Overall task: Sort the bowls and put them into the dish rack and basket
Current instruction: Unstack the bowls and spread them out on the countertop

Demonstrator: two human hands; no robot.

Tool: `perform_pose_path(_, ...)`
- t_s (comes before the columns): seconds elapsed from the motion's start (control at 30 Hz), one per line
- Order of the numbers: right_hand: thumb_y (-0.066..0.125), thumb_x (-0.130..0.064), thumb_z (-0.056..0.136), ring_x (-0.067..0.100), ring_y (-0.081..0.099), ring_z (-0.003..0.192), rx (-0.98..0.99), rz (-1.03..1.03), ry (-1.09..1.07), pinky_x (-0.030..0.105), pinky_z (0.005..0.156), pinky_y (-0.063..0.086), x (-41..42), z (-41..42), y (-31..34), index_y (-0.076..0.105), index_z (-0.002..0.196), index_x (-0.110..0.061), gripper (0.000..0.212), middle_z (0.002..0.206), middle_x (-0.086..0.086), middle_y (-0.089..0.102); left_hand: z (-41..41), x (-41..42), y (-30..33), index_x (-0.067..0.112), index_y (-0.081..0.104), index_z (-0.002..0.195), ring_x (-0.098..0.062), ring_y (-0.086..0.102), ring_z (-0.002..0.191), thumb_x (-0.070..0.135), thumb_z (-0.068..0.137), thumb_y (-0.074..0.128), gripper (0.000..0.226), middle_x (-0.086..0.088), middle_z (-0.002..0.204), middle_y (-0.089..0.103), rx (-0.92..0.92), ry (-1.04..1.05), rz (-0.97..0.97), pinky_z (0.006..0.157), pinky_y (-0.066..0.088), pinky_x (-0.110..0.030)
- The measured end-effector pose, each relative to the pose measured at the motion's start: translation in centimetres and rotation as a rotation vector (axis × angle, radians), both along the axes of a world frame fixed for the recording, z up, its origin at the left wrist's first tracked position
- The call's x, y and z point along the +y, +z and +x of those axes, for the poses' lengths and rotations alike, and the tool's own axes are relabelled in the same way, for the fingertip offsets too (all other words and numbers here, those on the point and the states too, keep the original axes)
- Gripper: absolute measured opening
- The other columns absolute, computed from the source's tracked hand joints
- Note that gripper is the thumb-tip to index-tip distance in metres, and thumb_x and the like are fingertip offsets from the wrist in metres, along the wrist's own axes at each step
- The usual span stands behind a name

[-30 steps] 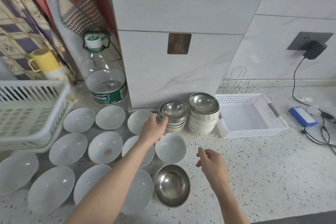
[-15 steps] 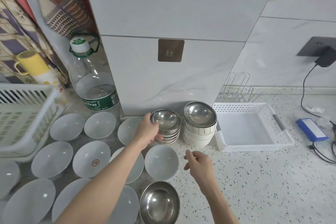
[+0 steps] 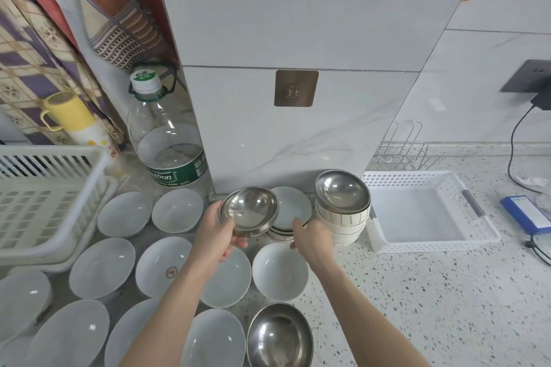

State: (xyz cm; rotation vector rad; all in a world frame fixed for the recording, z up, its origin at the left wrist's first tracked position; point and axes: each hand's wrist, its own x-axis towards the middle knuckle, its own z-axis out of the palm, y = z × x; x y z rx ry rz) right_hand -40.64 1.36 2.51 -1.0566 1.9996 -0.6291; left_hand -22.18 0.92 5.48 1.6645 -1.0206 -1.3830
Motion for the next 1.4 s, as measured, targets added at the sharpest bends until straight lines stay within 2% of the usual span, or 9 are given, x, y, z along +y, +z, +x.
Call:
perform_pose_path(0.13, 0.044, -0.021, 0.087, 0.027, 0.065, 0.081, 0.024, 0.020, -0.020, 0.032, 0.069, 0.051, -0.8, 0.4, -0.4, 0.062, 0.099, 0.002, 0.031, 0.088, 0.013, 0.072, 1.6, 1.0, -0.6, 0.035, 0.050, 0.119, -0.012, 0.060, 0.040, 0.008, 0.097, 0.040, 0.036, -0.009, 0.067, 0.072, 0.005, 0.036, 0.012, 0.031, 0.021, -0.014)
perform_pose_path(0.27, 0.045, -0.010, 0.083, 0.031, 0.064, 0.087, 0.034, 0.011, -0.049, 0.031, 0.069, 0.050, -1.6, 0.7, -0.1, 0.061, 0.102, 0.005, 0.030, 0.096, 0.018, 0.070, 2.8, 2.1, -1.1, 0.028, 0.047, 0.131, -0.013, 0.062, 0.043, 0.010, 0.098, 0.041, 0.038, -0.010, 0.070, 0.071, 0.005, 0.050, 0.029, 0.032, 0.021, -0.014)
perform_pose_path(0.47, 0.041, -0.009, 0.086, 0.037, 0.059, 0.105, 0.007, -0.099, -0.083, 0.047, 0.091, 0.051, -2.1, 1.2, 0.7, 0.043, 0.129, 0.000, 0.044, 0.111, 0.022, 0.064, 4.1, 4.1, -1.4, 0.033, 0.049, 0.126, -0.009, 0.055, 0.037, 0.014, 0.101, 0.042, 0.032, -0.012, 0.069, 0.072, 0.041, 0.081, 0.041, 0.031, 0.020, -0.014)
perform_pose_path(0.57, 0.040, -0.009, 0.089, 0.032, 0.060, 0.094, 0.047, -0.220, -0.033, 0.040, 0.081, 0.049, -1.2, 1.3, 1.6, 0.041, 0.135, -0.004, 0.046, 0.107, 0.018, 0.065, 4.6, 5.0, -1.4, 0.037, 0.048, 0.126, -0.014, 0.062, 0.048, 0.017, 0.100, 0.045, 0.034, -0.009, 0.067, 0.074, 0.053, 0.112, 0.042, 0.032, 0.021, -0.015)
perform_pose_path(0.7, 0.042, -0.008, 0.084, 0.027, 0.066, 0.072, -0.004, -0.362, -0.002, 0.040, 0.065, 0.053, 1.9, 0.8, 3.4, 0.047, 0.126, -0.020, 0.044, 0.081, 0.009, 0.068, 4.9, 6.0, -1.5, 0.043, 0.045, 0.125, -0.011, 0.053, 0.038, 0.016, 0.099, 0.043, 0.037, -0.011, 0.065, 0.073, 0.072, 0.116, 0.051, 0.031, 0.023, -0.015)
perform_pose_path(0.8, 0.044, -0.008, 0.084, 0.010, 0.063, 0.052, -0.149, -0.376, -0.113, 0.030, 0.053, 0.049, 5.7, -0.5, 3.1, 0.049, 0.119, -0.032, 0.043, 0.066, -0.001, 0.068, 4.9, 7.0, -1.6, 0.046, 0.043, 0.125, -0.014, 0.046, 0.038, 0.014, 0.098, 0.043, 0.042, -0.015, 0.064, 0.072, 0.071, 0.109, 0.059, 0.032, 0.024, -0.016)
perform_pose_path(0.9, 0.045, -0.005, 0.088, 0.003, 0.054, 0.043, -0.233, -0.330, -0.267, 0.021, 0.042, 0.044, 10.3, -2.1, 1.4, 0.050, 0.126, -0.029, 0.045, 0.046, -0.001, 0.060, 4.7, 8.2, -1.7, 0.042, 0.044, 0.126, -0.011, 0.055, 0.040, 0.011, 0.098, 0.042, 0.041, -0.011, 0.062, 0.072, 0.091, 0.067, 0.030, 0.032, 0.023, -0.017)
perform_pose_path(1.17, 0.043, -0.005, 0.092, 0.019, 0.059, 0.062, -0.227, -0.215, -0.533, 0.037, 0.061, 0.049, 16.8, -4.0, -2.8, 0.044, 0.140, -0.018, 0.050, 0.066, 0.009, 0.064, 3.9, 10.9, -1.8, 0.043, 0.038, 0.133, -0.012, 0.061, 0.045, 0.007, 0.096, 0.041, 0.051, -0.010, 0.063, 0.072, 0.100, -0.069, 0.066, 0.033, 0.025, -0.019)
perform_pose_path(1.4, 0.043, -0.010, 0.093, 0.018, 0.063, 0.065, -0.213, -0.139, -0.430, 0.034, 0.060, 0.048, 15.4, -5.6, -4.3, 0.040, 0.144, -0.016, 0.051, 0.071, 0.010, 0.066, 1.9, 11.9, -1.8, 0.044, 0.038, 0.128, -0.011, 0.061, 0.045, 0.006, 0.097, 0.041, 0.049, -0.012, 0.068, 0.072, 0.088, -0.033, 0.080, 0.033, 0.026, -0.018)
